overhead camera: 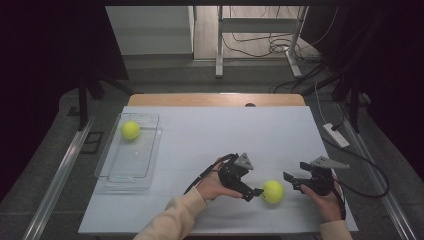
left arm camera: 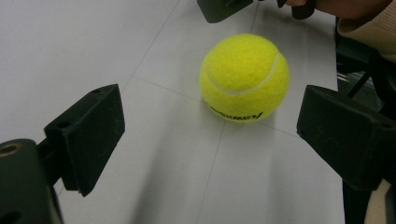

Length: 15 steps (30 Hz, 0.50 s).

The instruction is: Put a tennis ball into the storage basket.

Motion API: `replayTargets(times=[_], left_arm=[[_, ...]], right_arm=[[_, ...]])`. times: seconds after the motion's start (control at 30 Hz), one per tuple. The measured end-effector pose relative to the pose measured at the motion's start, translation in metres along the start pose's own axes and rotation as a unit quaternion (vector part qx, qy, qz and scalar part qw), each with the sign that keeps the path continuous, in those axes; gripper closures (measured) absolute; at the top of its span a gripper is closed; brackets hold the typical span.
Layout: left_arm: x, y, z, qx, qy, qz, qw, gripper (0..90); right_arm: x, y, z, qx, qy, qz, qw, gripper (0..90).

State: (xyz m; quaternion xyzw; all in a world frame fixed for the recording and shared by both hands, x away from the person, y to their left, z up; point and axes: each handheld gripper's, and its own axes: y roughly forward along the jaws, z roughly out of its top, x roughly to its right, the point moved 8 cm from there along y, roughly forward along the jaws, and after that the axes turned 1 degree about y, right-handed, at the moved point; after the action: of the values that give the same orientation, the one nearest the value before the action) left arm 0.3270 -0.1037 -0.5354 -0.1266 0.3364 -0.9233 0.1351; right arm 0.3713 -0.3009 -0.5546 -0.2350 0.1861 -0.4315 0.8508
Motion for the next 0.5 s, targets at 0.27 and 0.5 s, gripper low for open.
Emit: replayTargets(times=[0.27, 0.5], left_arm=[[0.0033, 0.0040, 0.0018, -0.003, 0.007, -0.006, 1.0000, 8.5], [0.0063, 0.0091, 0.0042, -0.008, 0.013, -0.010, 0.9998, 8.3]], right_arm=[[-0.0001, 0.0003, -0.0001, -0.001, 0.000, 0.000, 1.0000, 14.9], [0.0002, 0.0001, -0.0001, 0.000, 0.000, 0.000, 1.0000, 14.9]])
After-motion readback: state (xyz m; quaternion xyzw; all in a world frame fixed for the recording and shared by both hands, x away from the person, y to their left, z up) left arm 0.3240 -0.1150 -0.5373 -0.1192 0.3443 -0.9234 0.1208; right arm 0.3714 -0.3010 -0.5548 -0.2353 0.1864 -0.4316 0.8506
